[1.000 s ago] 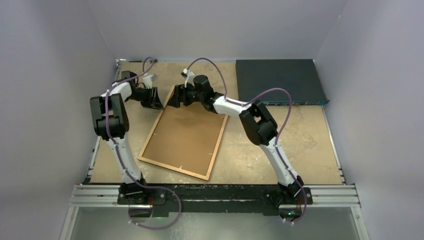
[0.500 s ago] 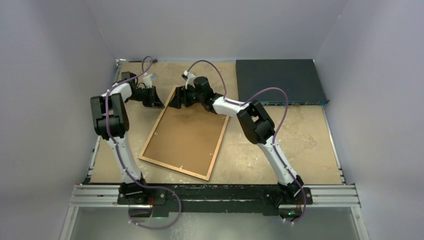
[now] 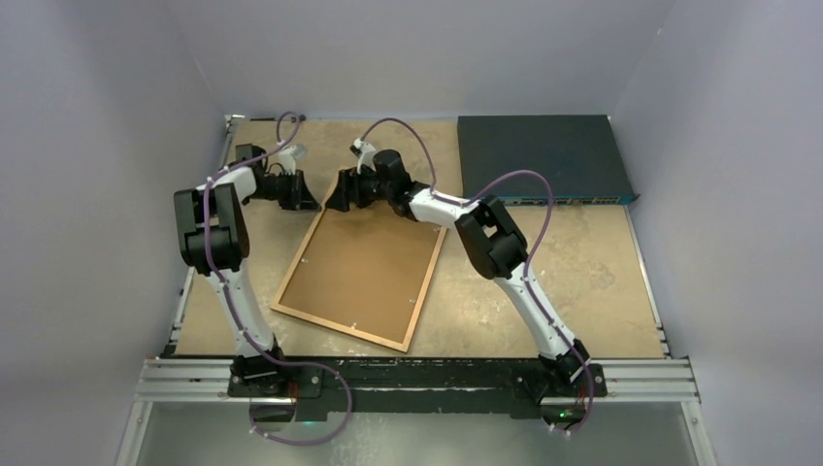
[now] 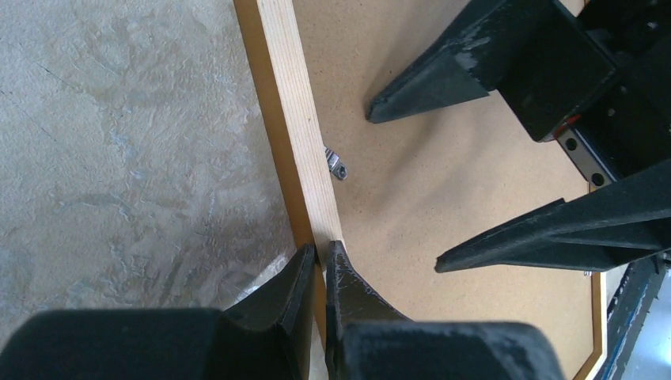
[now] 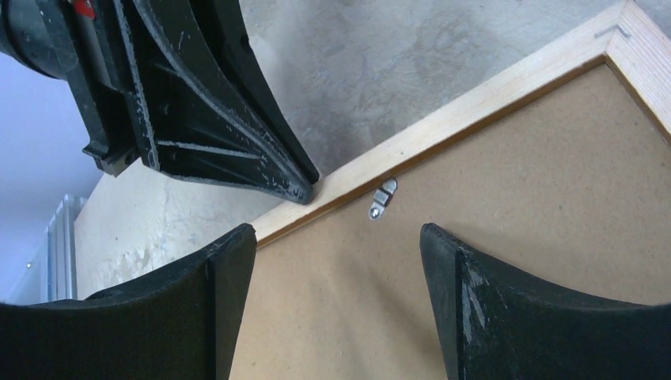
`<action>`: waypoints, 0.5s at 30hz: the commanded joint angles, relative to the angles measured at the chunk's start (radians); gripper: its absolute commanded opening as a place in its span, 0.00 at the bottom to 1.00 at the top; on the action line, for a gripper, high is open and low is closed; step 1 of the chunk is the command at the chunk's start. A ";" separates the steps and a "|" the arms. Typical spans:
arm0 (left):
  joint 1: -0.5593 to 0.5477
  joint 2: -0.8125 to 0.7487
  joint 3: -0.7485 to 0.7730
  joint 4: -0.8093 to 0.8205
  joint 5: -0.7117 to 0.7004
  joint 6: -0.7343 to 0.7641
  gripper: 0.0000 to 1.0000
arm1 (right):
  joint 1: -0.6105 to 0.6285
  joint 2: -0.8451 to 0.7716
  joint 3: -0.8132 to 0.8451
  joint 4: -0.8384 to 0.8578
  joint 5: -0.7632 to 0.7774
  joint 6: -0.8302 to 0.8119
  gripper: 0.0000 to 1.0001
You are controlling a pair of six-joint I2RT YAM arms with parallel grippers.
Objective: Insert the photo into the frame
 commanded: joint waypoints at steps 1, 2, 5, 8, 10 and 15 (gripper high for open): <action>-0.034 0.040 -0.076 -0.119 -0.063 0.055 0.00 | -0.001 0.048 0.085 0.007 -0.012 -0.010 0.79; -0.034 0.040 -0.082 -0.121 -0.058 0.058 0.00 | -0.001 0.054 0.091 0.006 -0.013 -0.009 0.79; -0.036 0.036 -0.094 -0.119 -0.056 0.062 0.00 | -0.001 0.057 0.083 0.020 -0.010 -0.004 0.79; -0.036 0.039 -0.104 -0.125 -0.054 0.070 0.00 | -0.001 0.043 0.052 0.047 -0.016 0.003 0.79; -0.036 0.040 -0.113 -0.127 -0.046 0.073 0.00 | 0.000 0.042 0.048 0.055 -0.022 0.005 0.78; -0.036 0.034 -0.125 -0.127 -0.042 0.076 0.00 | 0.005 0.067 0.072 0.074 -0.065 0.020 0.77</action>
